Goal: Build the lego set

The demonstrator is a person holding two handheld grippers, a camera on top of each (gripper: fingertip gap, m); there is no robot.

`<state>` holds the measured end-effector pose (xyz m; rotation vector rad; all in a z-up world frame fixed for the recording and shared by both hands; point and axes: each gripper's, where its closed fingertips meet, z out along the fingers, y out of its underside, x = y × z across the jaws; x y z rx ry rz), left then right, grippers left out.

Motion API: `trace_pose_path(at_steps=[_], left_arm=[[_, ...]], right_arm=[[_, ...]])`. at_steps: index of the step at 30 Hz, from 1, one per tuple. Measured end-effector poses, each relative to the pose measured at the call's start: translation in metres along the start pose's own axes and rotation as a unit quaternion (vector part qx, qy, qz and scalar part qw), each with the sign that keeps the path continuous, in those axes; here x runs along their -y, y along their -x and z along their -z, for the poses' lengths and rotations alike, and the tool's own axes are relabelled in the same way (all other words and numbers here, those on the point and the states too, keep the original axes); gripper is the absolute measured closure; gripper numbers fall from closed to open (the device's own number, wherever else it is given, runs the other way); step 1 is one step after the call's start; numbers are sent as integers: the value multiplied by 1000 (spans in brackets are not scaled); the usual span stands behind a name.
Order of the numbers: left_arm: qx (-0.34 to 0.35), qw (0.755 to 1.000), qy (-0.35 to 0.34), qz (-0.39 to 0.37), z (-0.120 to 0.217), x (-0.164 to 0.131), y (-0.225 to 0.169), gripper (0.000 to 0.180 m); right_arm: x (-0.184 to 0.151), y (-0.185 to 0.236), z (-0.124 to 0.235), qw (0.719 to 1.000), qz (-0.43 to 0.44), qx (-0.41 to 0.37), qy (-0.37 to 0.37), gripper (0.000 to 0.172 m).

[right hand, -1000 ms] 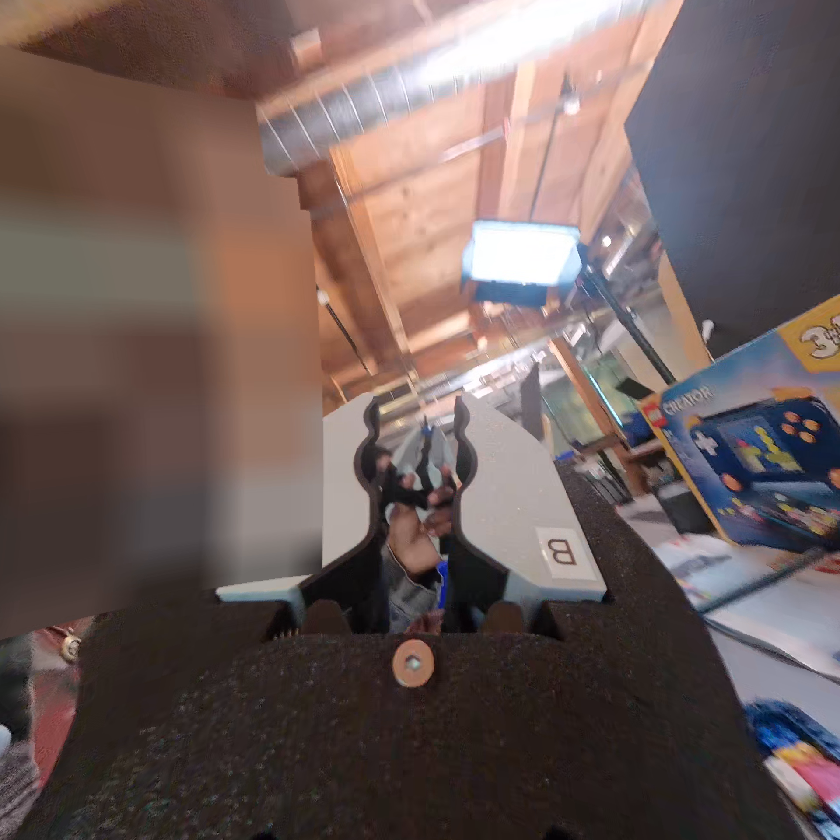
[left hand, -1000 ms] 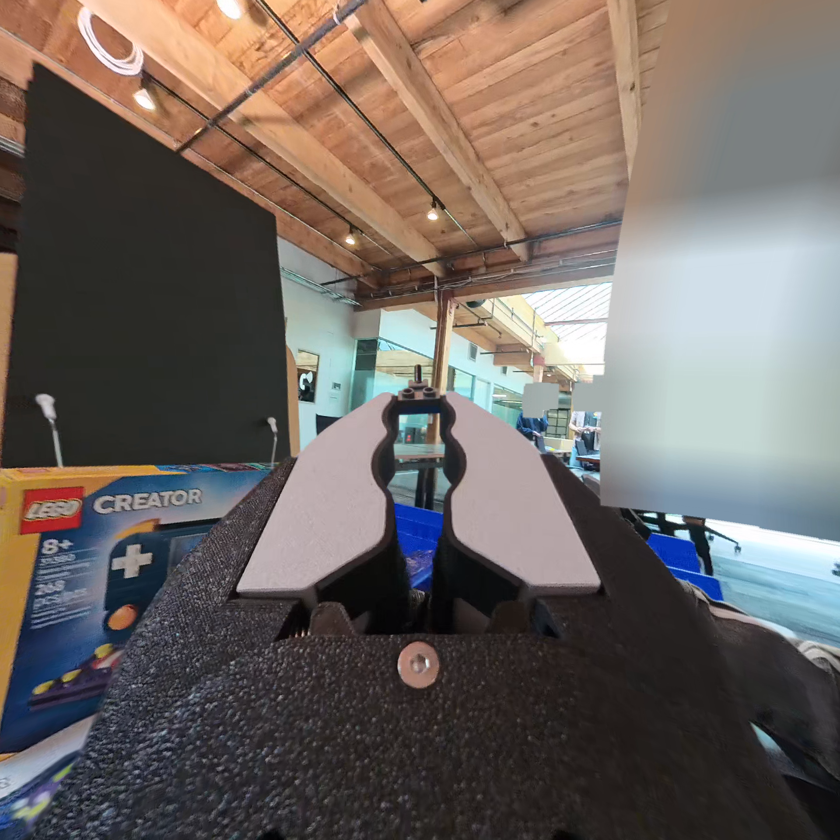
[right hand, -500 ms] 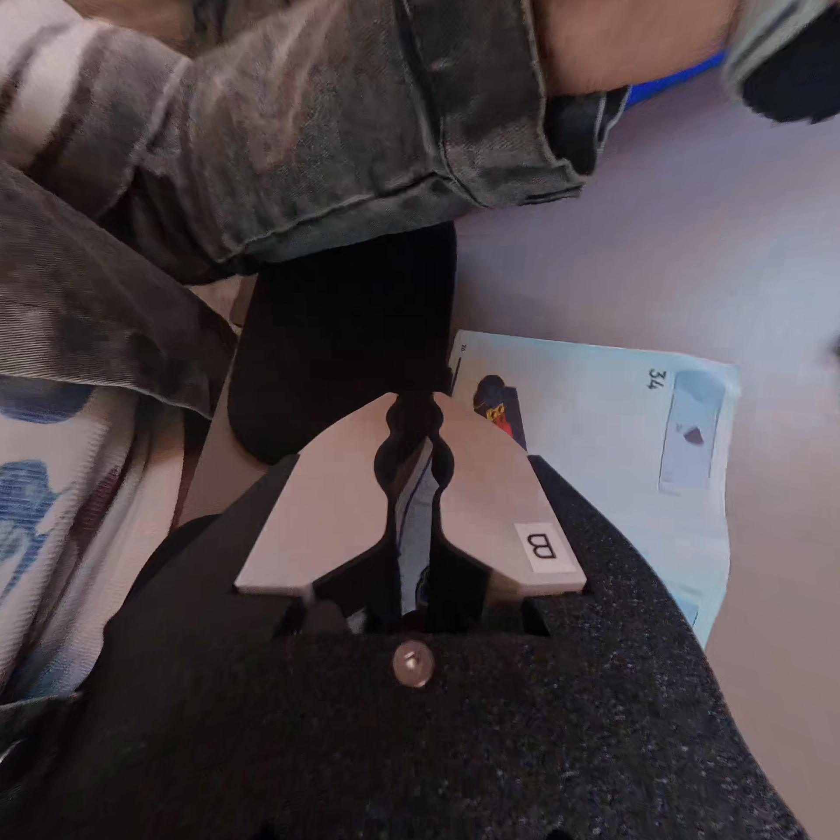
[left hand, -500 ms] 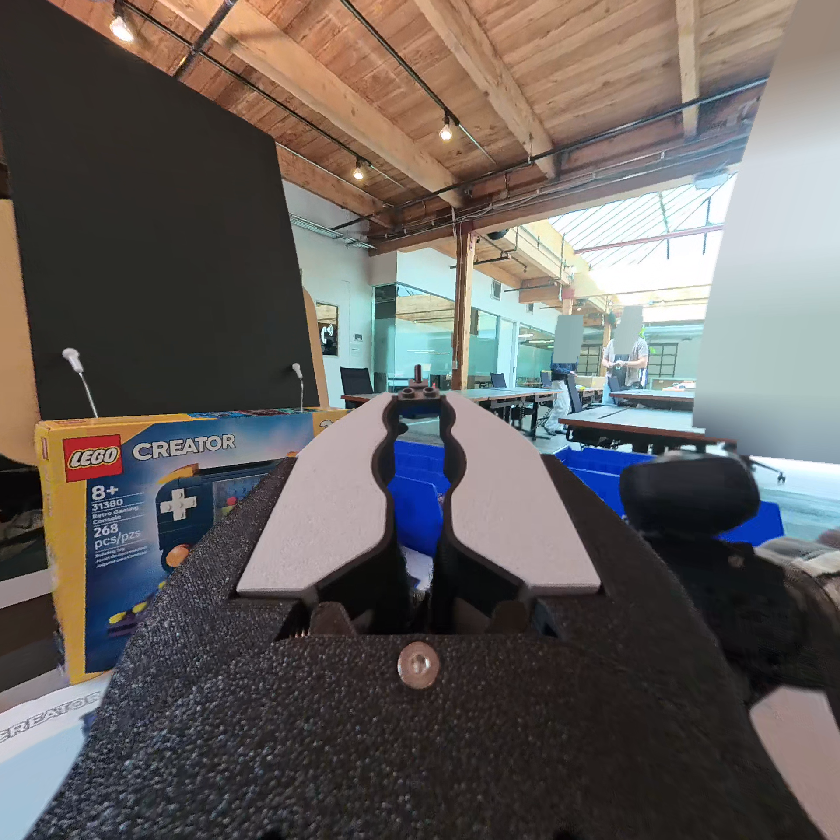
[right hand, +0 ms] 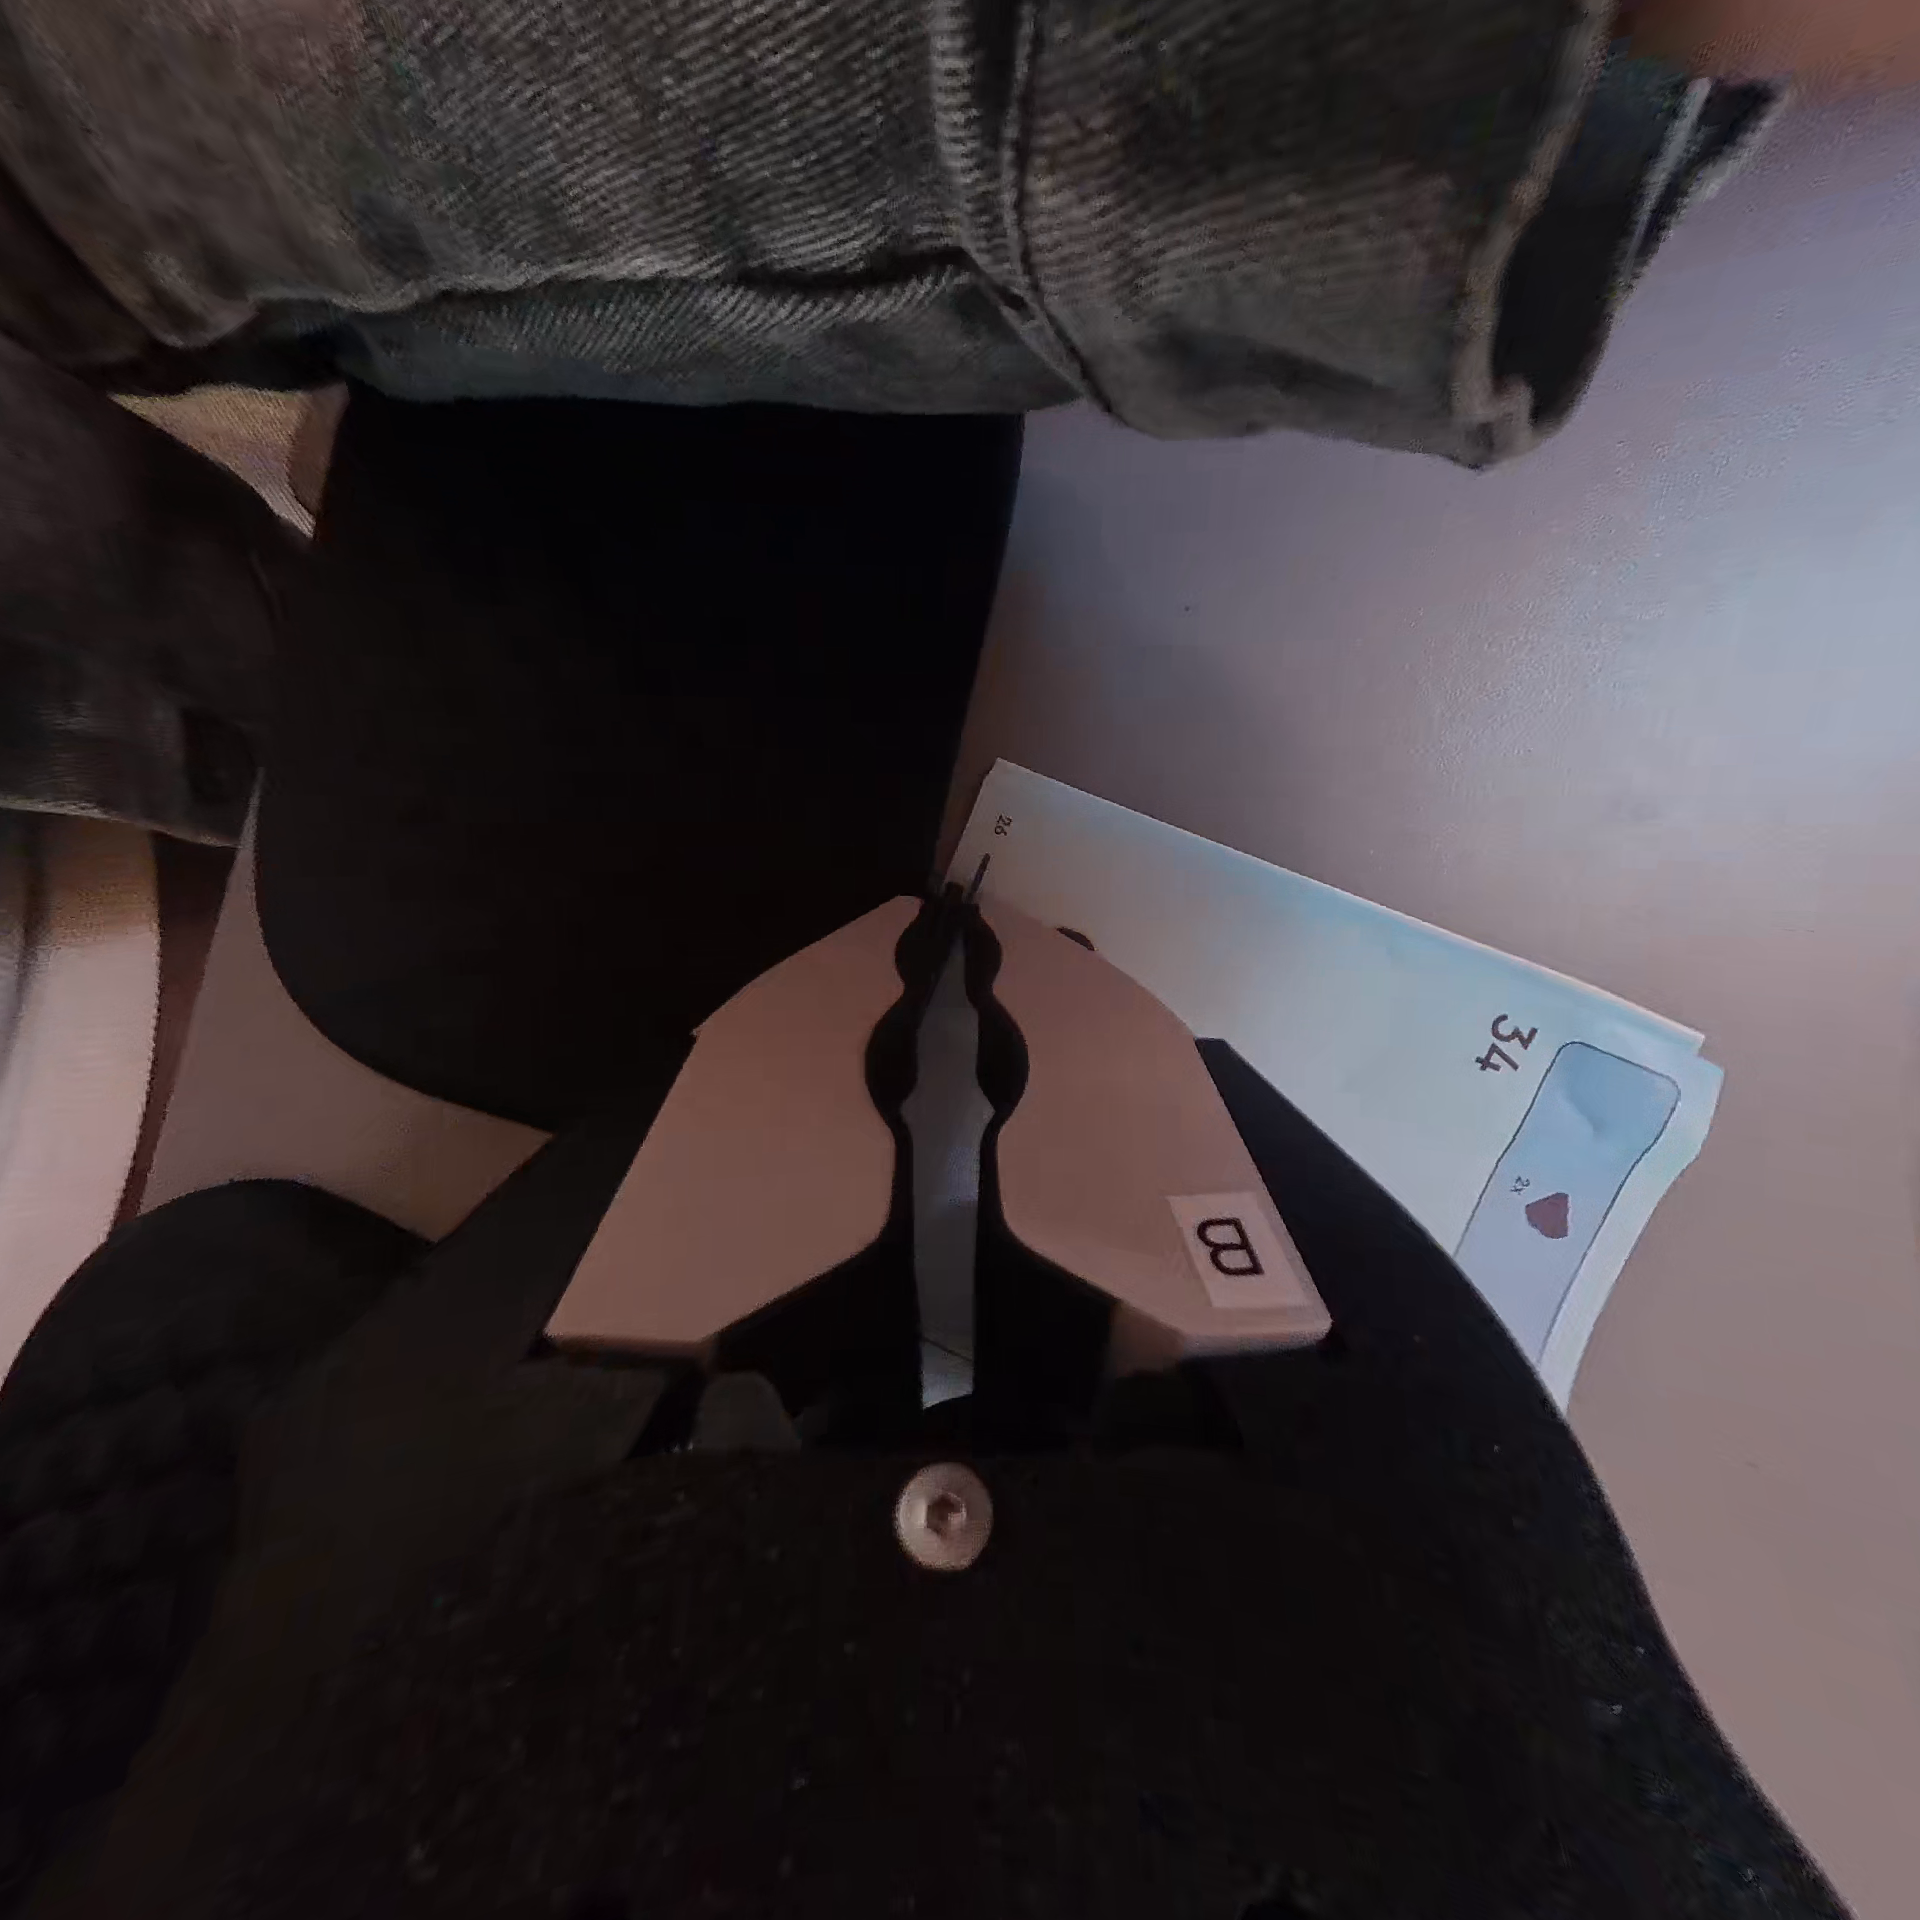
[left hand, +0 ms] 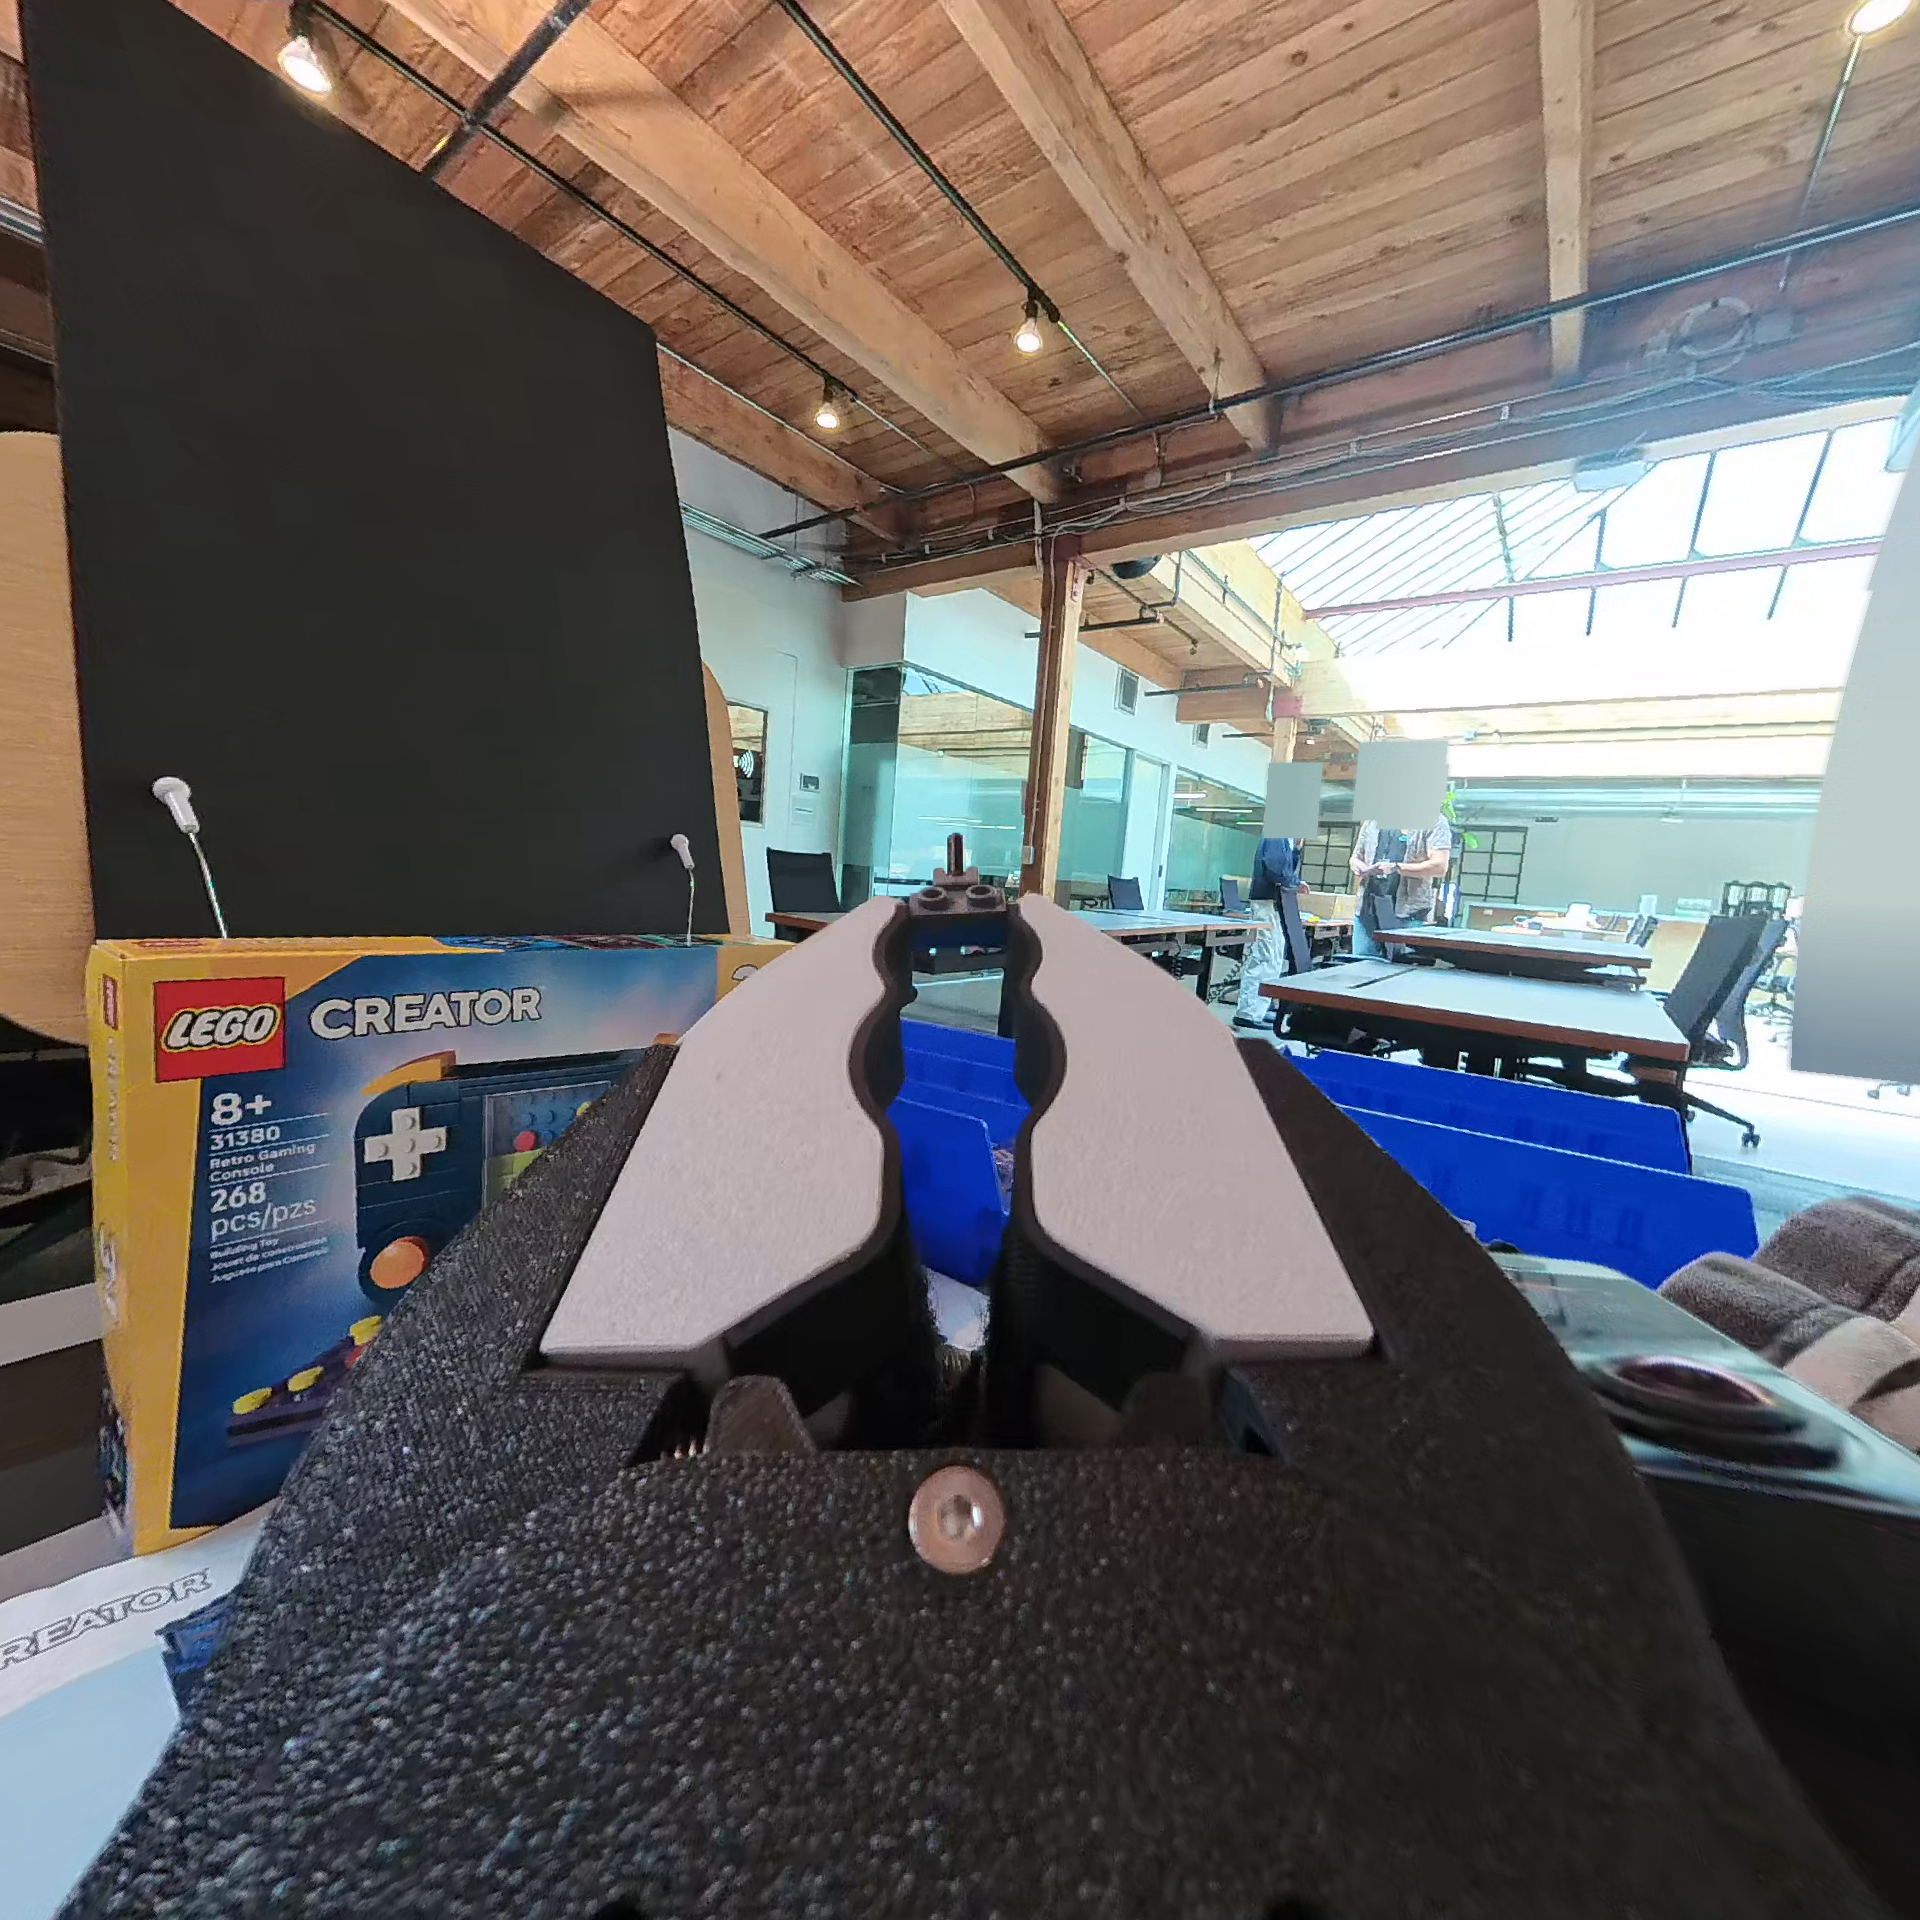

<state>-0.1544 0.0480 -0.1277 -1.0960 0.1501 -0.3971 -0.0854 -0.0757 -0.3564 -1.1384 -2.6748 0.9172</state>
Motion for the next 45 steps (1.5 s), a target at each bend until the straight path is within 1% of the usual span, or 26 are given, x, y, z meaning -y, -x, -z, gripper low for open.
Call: trace_pose_path(at_steps=[4, 7, 12, 14, 15, 16, 18, 20, 21, 22, 24, 26, 27, 28, 29, 31, 32, 34, 36, 39, 40, 42, 43, 44, 45], left_arm=[[5, 1000, -8, -5, 2, 5, 2, 164], [11, 1000, -16, -1, 4, 8, 5, 164], [18, 1000, -24, -3, 6, 10, 8, 164], [20, 999, -26, -7, 7, 11, 9, 164], [21, 999, -26, -7, 7, 12, 9, 164], [21, 999, -27, -6, 8, 12, 10, 164], [17, 999, -29, 3, 8, 14, 9, 164], [14, 999, -33, 7, 8, 16, 7, 164], [13, 999, -33, 7, 7, 16, 6, 164], [12, 999, -32, 7, 7, 15, 5, 164], [8, 999, -33, 12, 6, 15, 3, 164], [-7, 999, -44, 30, 5, 16, -1, 164], [-18, 997, -52, 49, 5, 17, -5, 164], [-28, 995, -60, 75, 3, 18, -8, 164], [-44, 991, -70, 106, 2, 19, -13, 164], [-82, 976, -93, 181, -2, 20, -27, 164], [-105, 963, -106, 224, -3, 20, -35, 164], [-152, 931, -131, 305, -6, 21, -54, 164], [-185, 900, -155, 364, -8, 21, -71, 164], [-221, 846, -194, 445, -12, 23, -91, 165], [-231, 830, -202, 467, -13, 22, -99, 165], [-247, 801, -207, 505, -15, 17, -117, 165], [-257, 788, -202, 521, -16, 12, -127, 165], [-263, 784, -187, 531, -18, 6, -138, 164], [-271, 784, -172, 531, -19, 0, -148, 165]], right_arm=[[-1, -2, 0, 996, 38, -46, 60, 165], [-2, -3, -1, 992, 32, -64, 104, 166], [-4, -4, -1, 974, 52, -92, 201, 166], [-4, -5, 0, 973, 56, -97, 204, 166], [-4, -5, 0, 976, 61, -96, 184, 166], [-3, -5, 0, 983, 66, -93, 147, 166], [-4, -3, 3, 995, 24, -74, 54, 166], [4, 2, 18, 996, -40, -51, -68, 166], [11, 3, 30, 987, -71, -41, -140, 166], [18, 2, 46, 971, -98, -36, -215, 167], [28, -5, 83, 922, -148, -30, -357, 167], [37, -9, 128, 850, -175, -14, -496, 166], [40, -8, 150, 814, -175, -3, -554, 167], [41, -8, 170, 780, -171, 0, -601, 166], [42, -7, 187, 753, -161, 0, -638, 167], [44, -2, 218, 708, -132, -6, -694, 167], [44, 2, 232, 687, -115, -12, -717, 167], [44, 9, 259, 650, -86, -30, -754, 167], [46, 15, 281, 626, -59, -49, -776, 167], [55, 25, 305, 608, -19, -80, -789, 167], [59, 26, 309, 607, -13, -90, -789, 167], [64, 27, 308, 615, -11, -111, -780, 167], [64, 27, 304, 619, -10, -120, -776, 167], [62, 27, 299, 624, -15, -127, -771, 167], [59, 26, 295, 627, -23, -132, -767, 167]])
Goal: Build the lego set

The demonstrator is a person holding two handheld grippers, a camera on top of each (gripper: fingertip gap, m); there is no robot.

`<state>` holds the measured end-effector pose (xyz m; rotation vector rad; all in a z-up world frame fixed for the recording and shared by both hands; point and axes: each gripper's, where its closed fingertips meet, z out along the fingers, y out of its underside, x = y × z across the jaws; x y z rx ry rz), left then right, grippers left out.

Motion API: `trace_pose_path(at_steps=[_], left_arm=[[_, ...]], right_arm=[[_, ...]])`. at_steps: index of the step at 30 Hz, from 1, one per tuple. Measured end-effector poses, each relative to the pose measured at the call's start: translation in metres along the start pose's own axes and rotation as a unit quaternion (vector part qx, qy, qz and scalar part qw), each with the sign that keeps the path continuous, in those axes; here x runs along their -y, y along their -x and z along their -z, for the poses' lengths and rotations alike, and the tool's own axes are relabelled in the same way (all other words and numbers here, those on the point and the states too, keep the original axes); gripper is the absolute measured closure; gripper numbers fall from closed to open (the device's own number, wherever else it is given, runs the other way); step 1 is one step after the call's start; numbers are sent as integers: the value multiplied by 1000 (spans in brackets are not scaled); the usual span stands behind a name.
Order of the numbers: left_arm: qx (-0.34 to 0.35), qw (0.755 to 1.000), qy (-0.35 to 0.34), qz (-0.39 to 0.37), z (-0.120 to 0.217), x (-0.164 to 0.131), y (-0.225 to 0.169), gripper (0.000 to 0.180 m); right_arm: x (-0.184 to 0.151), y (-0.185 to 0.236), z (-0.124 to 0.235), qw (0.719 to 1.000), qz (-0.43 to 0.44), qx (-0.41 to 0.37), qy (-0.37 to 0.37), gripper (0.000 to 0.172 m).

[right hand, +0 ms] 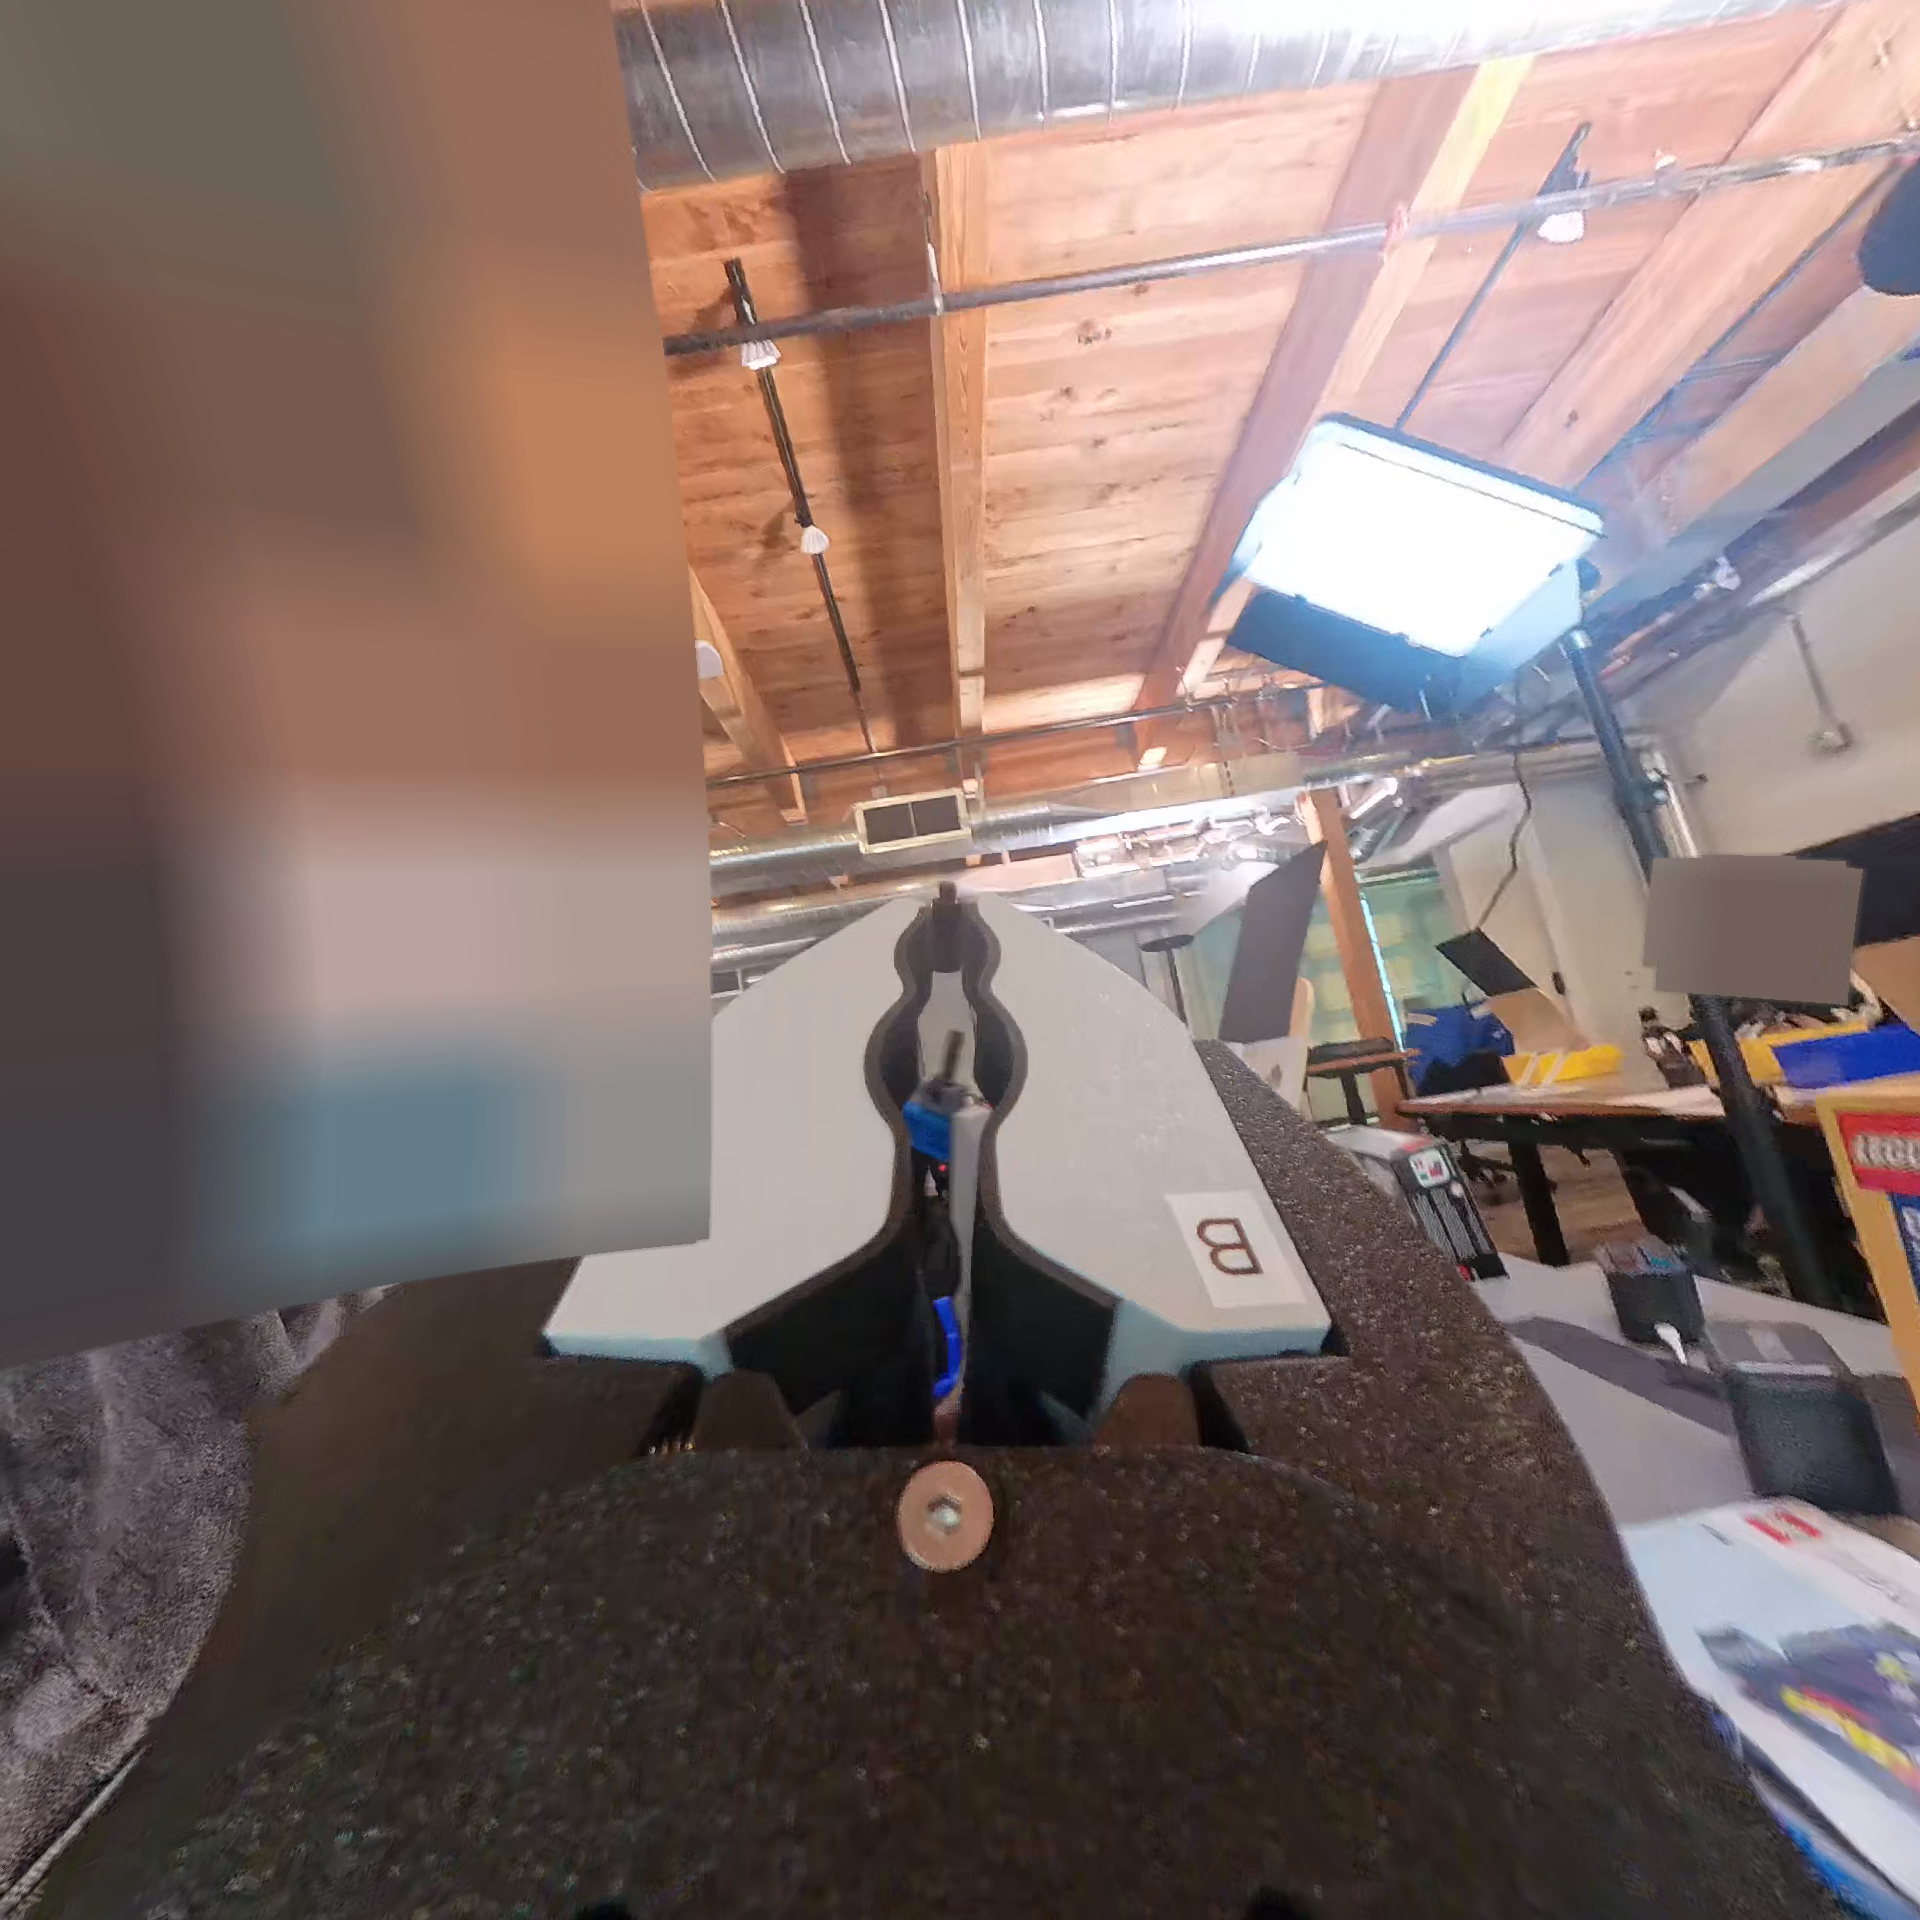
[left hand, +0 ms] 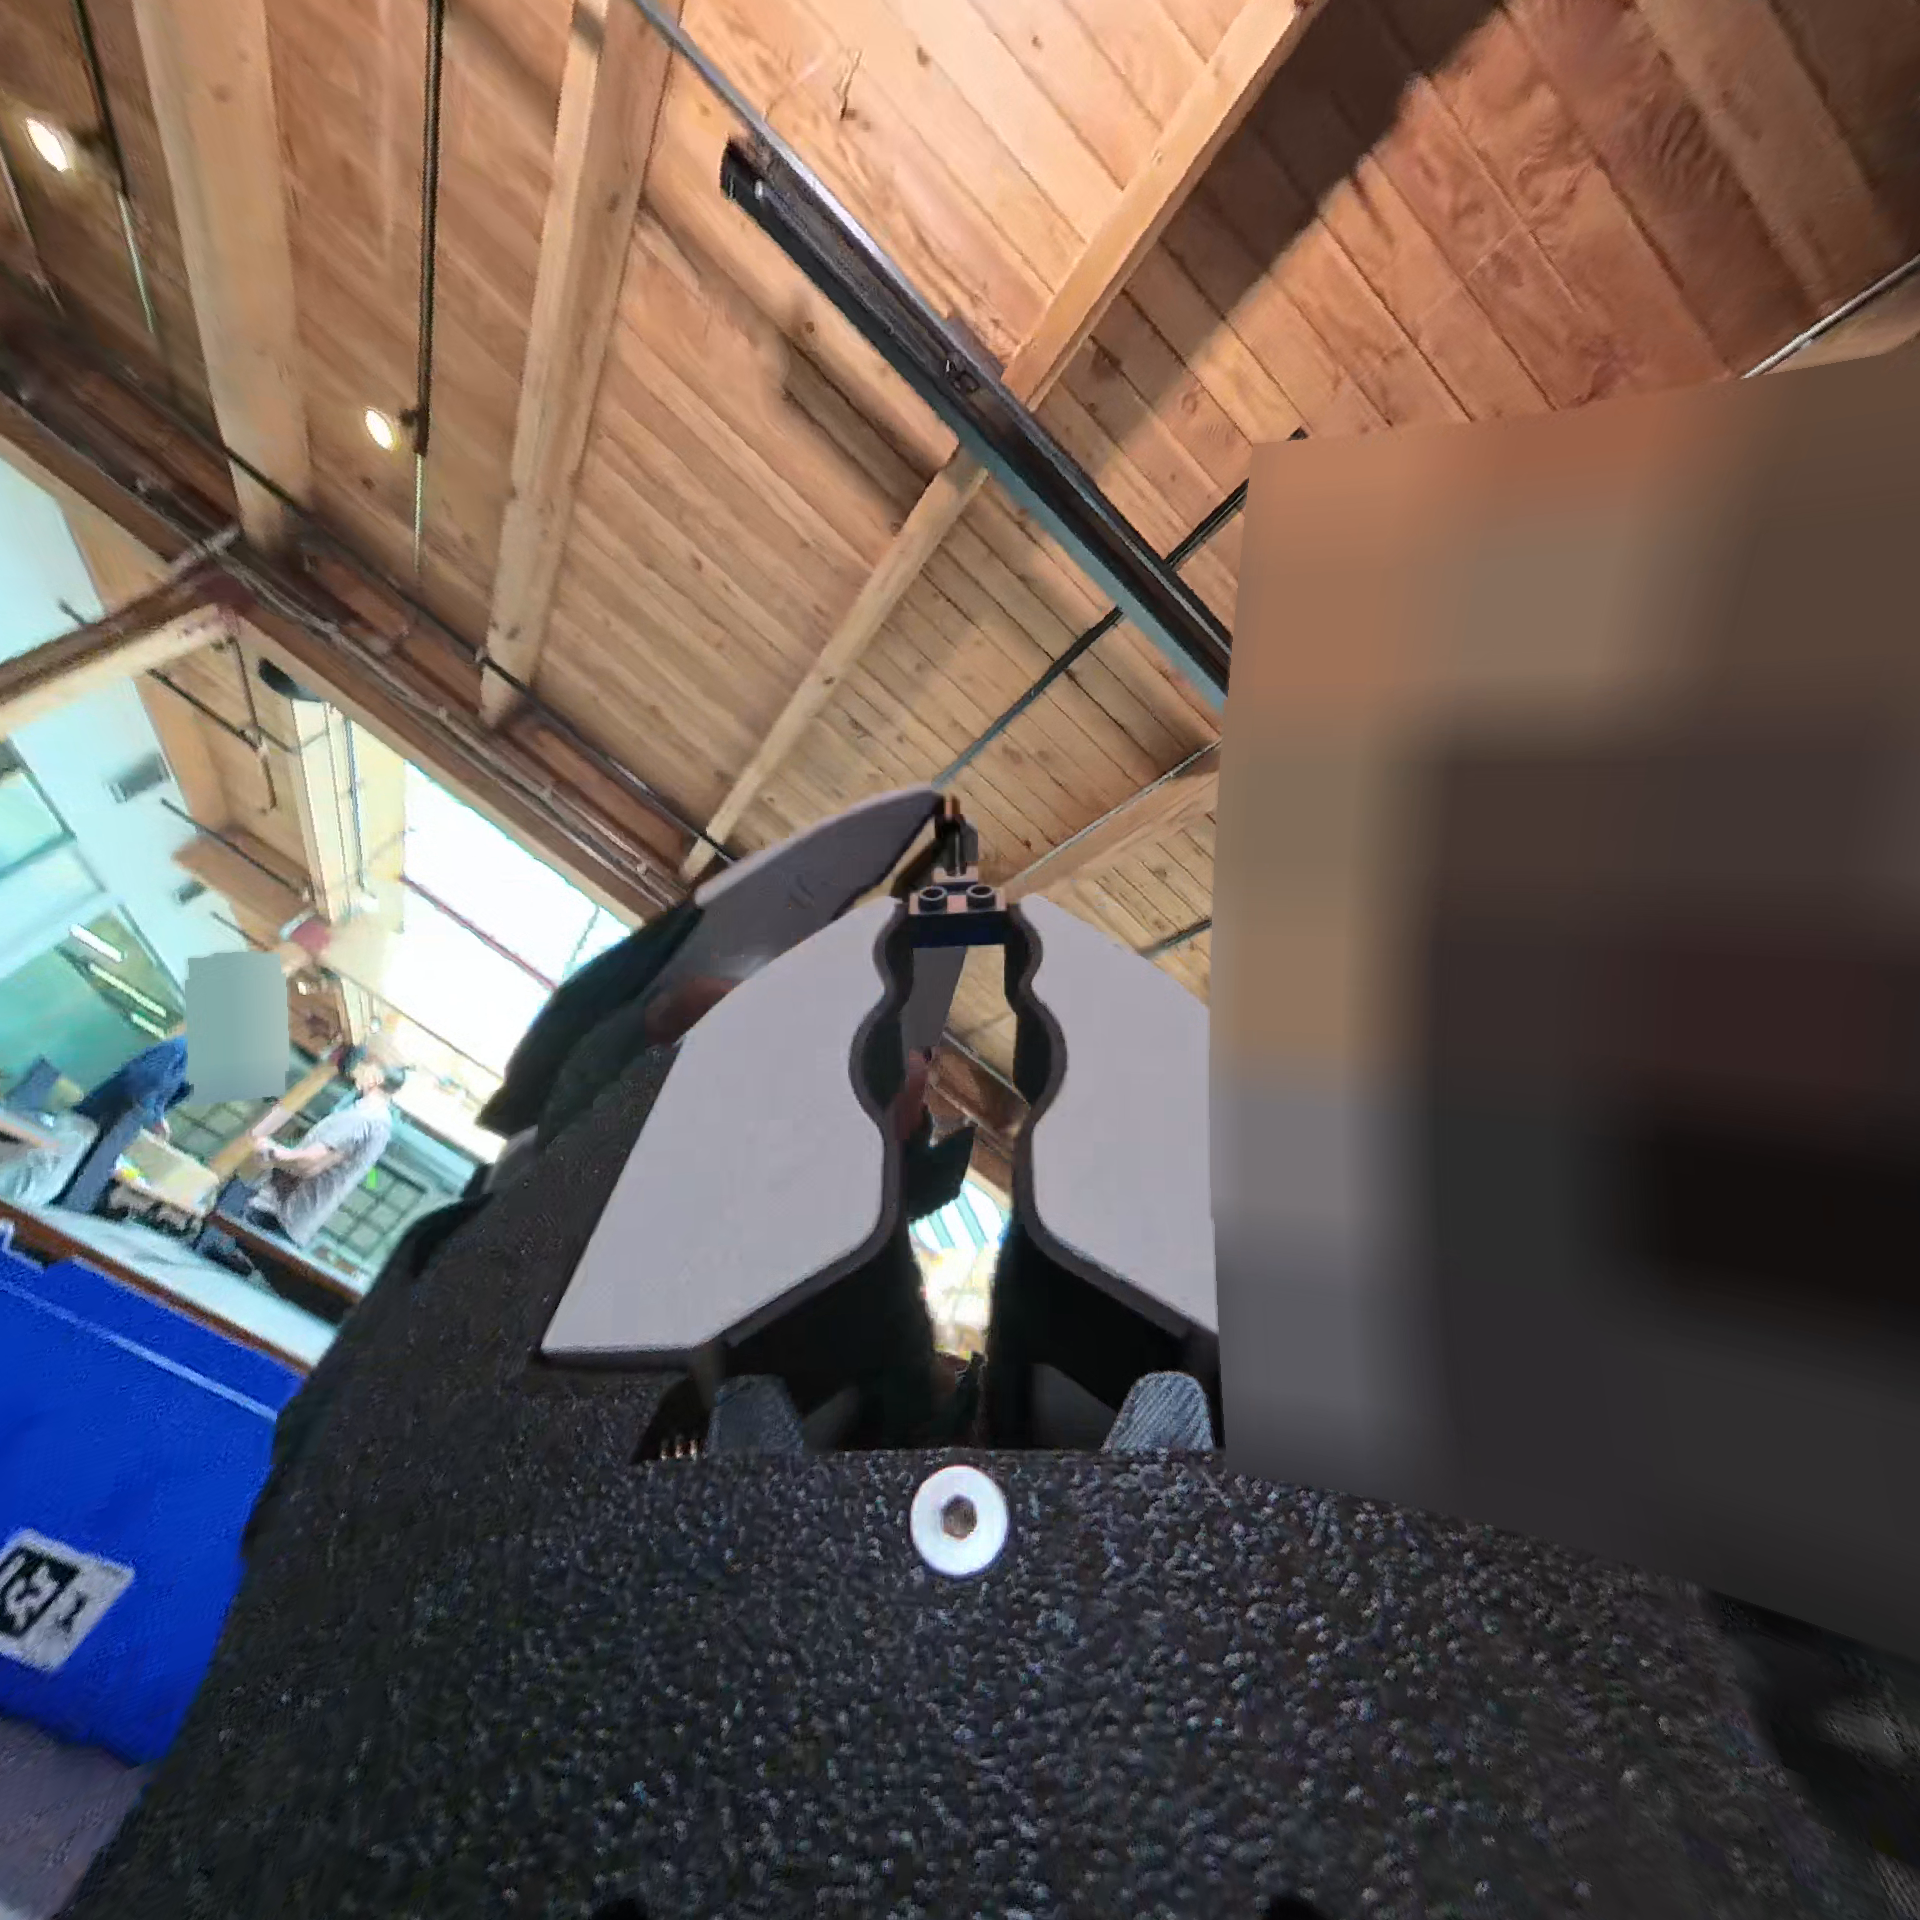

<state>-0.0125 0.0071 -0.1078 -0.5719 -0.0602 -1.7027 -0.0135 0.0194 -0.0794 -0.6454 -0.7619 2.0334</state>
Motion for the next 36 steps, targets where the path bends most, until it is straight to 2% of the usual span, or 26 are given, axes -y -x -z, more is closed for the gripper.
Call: trace_pose_path(at_steps=[3, 5, 11, 20, 36], left_arm=[[-2, 999, 55, -3, 0, -22, 4, 164], [-16, 998, 63, -4, 0, -24, 0, 165], [1, 997, 76, -17, 4, -22, 7, 164], [36, 988, 136, -57, 7, -30, 17, 164], [46, 983, 161, -71, 9, -32, 19, 164]], right_arm=[[-7, 1, 12, 1000, -26, -8, 1, 167], [-7, 5, 17, 999, -35, -2, -13, 167], [-8, 10, 23, 992, -115, 32, -48, 167], [-11, 5, 32, 998, -57, 16, 1, 167], [-11, 4, 37, 999, -42, 19, 12, 167]])
